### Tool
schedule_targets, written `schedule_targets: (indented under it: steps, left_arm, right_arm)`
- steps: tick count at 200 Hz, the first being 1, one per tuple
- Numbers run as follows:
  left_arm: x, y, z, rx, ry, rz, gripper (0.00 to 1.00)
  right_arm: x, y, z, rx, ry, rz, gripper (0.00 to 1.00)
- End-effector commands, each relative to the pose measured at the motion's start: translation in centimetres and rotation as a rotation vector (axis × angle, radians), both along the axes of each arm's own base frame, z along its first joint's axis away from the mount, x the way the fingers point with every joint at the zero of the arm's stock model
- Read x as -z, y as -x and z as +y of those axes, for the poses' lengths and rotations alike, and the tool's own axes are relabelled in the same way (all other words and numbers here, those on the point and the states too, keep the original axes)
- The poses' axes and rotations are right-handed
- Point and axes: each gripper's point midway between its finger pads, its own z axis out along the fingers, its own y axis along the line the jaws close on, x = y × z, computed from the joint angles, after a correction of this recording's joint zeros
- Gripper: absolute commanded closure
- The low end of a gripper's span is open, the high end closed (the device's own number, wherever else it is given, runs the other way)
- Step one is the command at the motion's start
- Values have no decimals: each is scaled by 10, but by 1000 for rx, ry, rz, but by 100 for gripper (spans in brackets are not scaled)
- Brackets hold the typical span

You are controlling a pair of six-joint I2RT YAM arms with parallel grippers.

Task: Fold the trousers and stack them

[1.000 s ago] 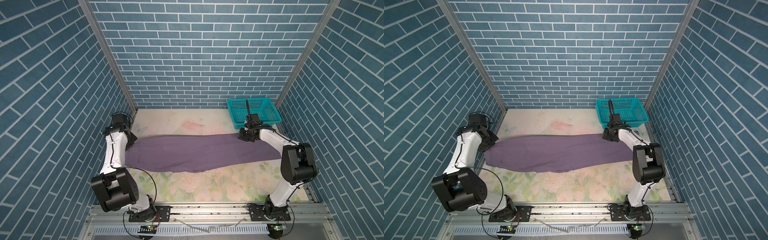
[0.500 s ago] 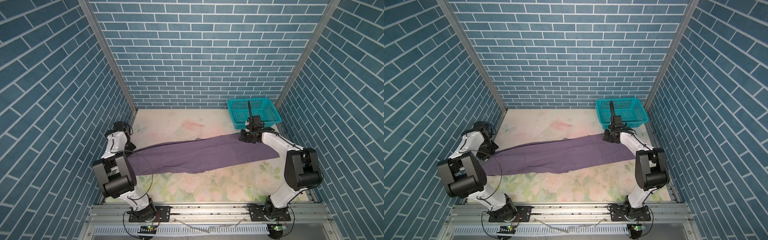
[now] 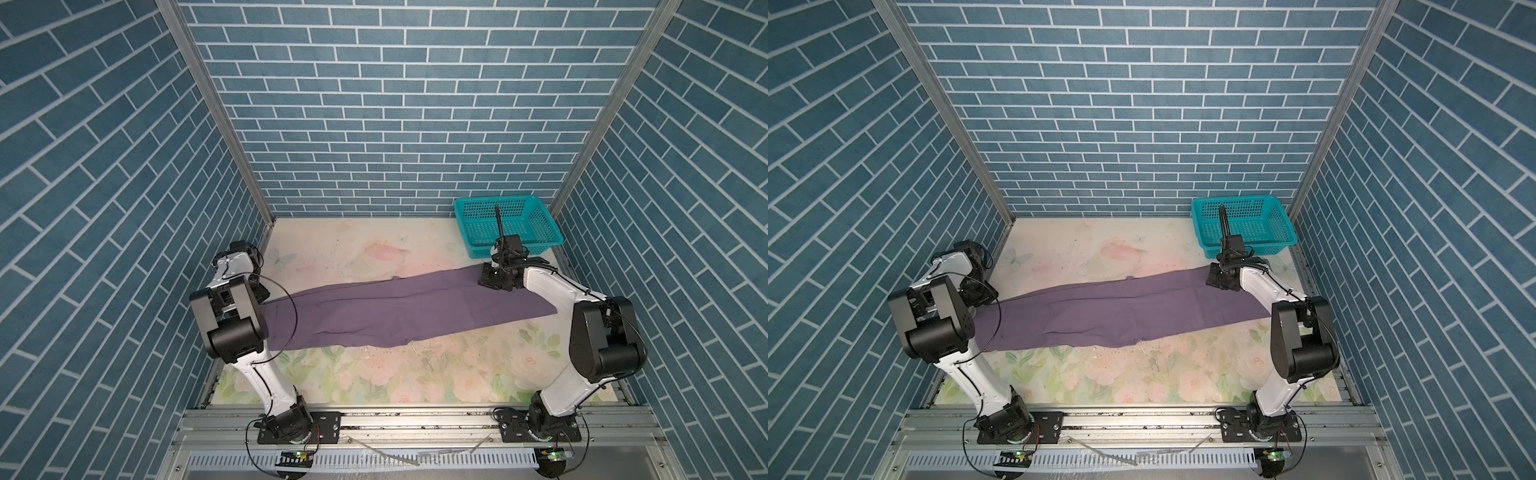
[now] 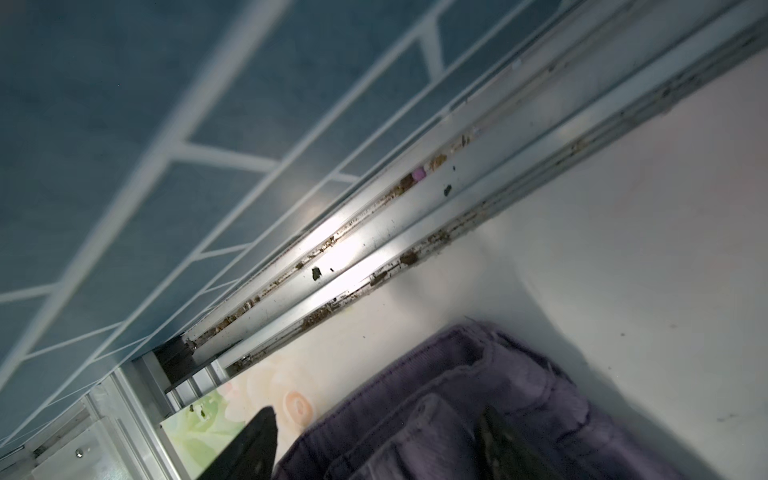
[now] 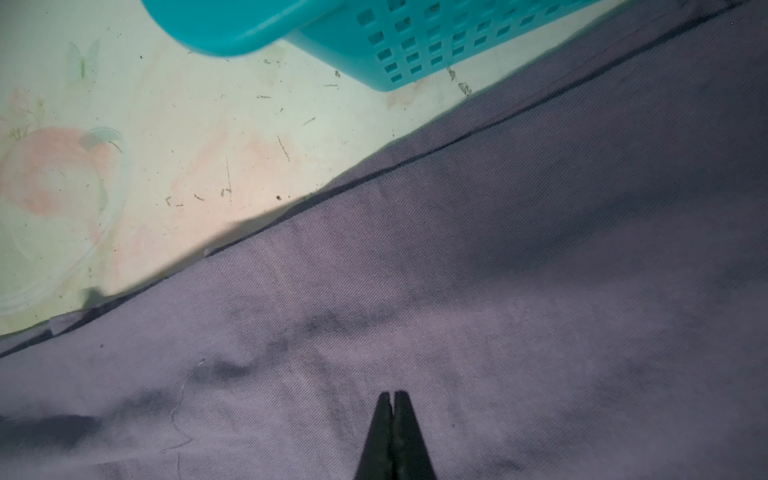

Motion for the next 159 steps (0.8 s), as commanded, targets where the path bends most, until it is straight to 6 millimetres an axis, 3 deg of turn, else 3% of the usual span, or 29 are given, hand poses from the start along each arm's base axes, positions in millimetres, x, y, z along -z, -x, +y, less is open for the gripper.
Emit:
schedule_targets:
  steps: [1,17,40,59,74,100,117,137,159]
  left_arm:
    - [-48,-8,-14,57,-79,-57,23]
    - [-70,-15,-43,137,-98,-102,24]
    - [-91,-20,-99,288,-112,-172,37]
    - [-81,-11,-136,363,-83,-179,45]
    - [-55,5,-154,368,-15,-178,46]
    - [-10,32,-158,342,23,-127,40]
    - [11,39,-158,336,32,-94,38]
    - [27,36,-154,314,35,-90,35]
    - [46,34,-142,264,57,-73,32]
  right_arm:
    - [4,17,-5,-9,25,32,100]
    - [4,22,-3,-26,23,35,100]
    - [1,32,11,-90,49,29,100]
    - [3,44,40,-186,48,34,100]
    - [8,56,70,-272,34,43,100]
    - [26,81,122,-409,-4,73,100]
    - [42,90,141,-412,-70,117,100]
    - [61,96,137,-349,-86,164,100]
    - [81,109,114,-282,-18,230,100]
